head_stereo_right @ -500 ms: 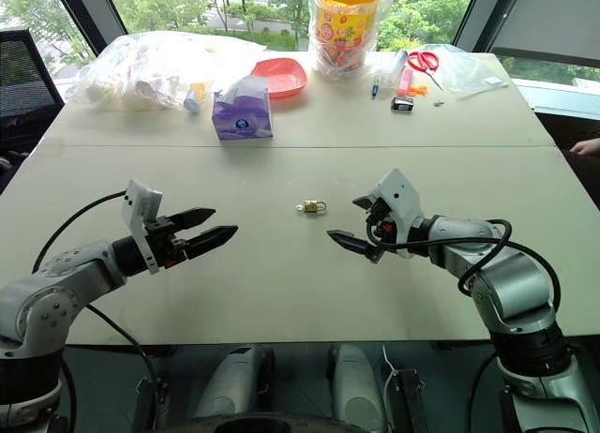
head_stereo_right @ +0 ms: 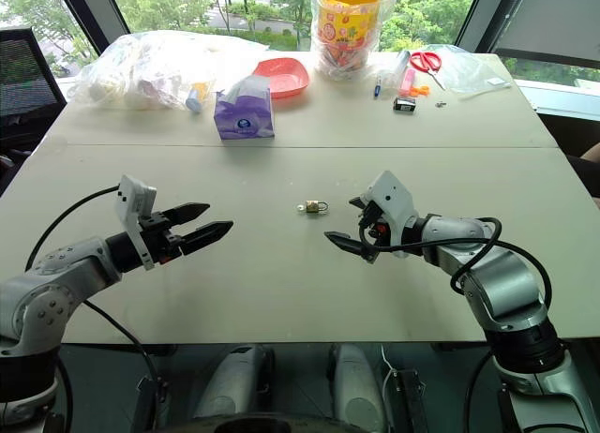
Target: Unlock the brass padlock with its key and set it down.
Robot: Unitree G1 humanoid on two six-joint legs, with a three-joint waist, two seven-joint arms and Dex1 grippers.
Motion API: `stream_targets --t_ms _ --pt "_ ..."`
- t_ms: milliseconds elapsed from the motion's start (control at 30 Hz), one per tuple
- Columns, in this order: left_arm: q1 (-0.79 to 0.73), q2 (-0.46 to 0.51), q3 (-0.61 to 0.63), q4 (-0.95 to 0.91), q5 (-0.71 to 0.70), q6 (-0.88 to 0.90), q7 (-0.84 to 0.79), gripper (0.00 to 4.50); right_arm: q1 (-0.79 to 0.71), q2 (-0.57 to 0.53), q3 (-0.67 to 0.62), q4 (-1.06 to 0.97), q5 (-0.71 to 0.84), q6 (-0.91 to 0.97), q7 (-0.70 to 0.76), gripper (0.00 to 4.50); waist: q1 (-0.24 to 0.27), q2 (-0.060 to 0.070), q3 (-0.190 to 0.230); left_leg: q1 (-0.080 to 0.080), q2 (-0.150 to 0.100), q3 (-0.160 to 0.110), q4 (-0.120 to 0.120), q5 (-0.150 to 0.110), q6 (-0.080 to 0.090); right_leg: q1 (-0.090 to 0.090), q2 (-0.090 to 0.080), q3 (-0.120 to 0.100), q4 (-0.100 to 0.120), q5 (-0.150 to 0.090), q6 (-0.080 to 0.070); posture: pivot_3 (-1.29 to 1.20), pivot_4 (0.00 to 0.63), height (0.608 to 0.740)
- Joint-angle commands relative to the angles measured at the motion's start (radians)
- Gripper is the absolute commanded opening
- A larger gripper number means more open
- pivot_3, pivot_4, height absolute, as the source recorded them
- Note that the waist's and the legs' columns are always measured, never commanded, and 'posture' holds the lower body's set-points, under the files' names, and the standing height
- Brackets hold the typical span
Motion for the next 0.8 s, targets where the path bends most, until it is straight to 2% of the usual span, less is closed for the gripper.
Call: stream_targets --t_ms 33,167,267,367,500,800 --pt "-0.088 0.094 -0.090 0.056 0.092 -0.060 -0.104 4.50 -0.080 -0.021 0.066 0.050 -0.069 -0.077 0.038 4.47 -0.001 0.000 0.000 0.000 0.000 0.001 0.000 0.000 0.000 0.000 0.001 0.000 0.000 0.000 0.000 0.00 0.150 0.740" --pt "-0.224 0.209 -0.213 0.177 0.197 -0.150 -0.287 4.50 -0.241 -0.051 0.220 0.242 -0.182 -0.211 0.195 4.47 -0.003 0.000 0.000 0.000 0.000 0.002 0.000 0.000 0.000 0.000 0.001 0.000 0.000 0.000 0.001 0.00 0.150 0.740" --pt "-0.297 0.240 -0.272 0.259 0.253 -0.212 -0.385 4.50 -0.348 -0.048 0.292 0.385 -0.252 -0.309 0.289 4.47 -0.005 0.001 0.000 0.000 0.000 0.003 0.000 0.000 0.000 -0.001 0.001 0.000 0.000 0.001 -0.001 0.00 0.150 0.740" --pt "-0.343 0.256 -0.286 0.278 0.263 -0.222 -0.448 4.50 -0.465 0.009 0.335 0.568 -0.308 -0.381 0.335 4.47 -0.012 0.001 0.000 -0.002 -0.001 0.003 -0.001 0.000 0.001 -0.003 0.001 0.000 -0.001 0.000 -0.001 0.00 0.150 0.740" --pt "-0.334 0.227 -0.280 0.252 0.270 -0.215 -0.432 4.50 -0.572 0.096 0.371 0.802 -0.360 -0.462 0.400 4.47 -0.023 0.000 0.001 -0.005 -0.001 0.003 -0.001 0.000 0.001 -0.005 0.001 0.000 0.000 0.001 0.001 0.00 0.150 0.740" --pt "-0.209 0.188 -0.218 0.125 0.223 -0.145 -0.364 4.50 -0.674 0.202 0.375 1.091 -0.449 -0.612 0.471 4.47 -0.029 0.001 0.001 -0.004 -0.001 0.002 0.000 0.000 0.001 -0.004 0.001 0.000 0.002 0.003 0.004 0.00 0.150 0.740"
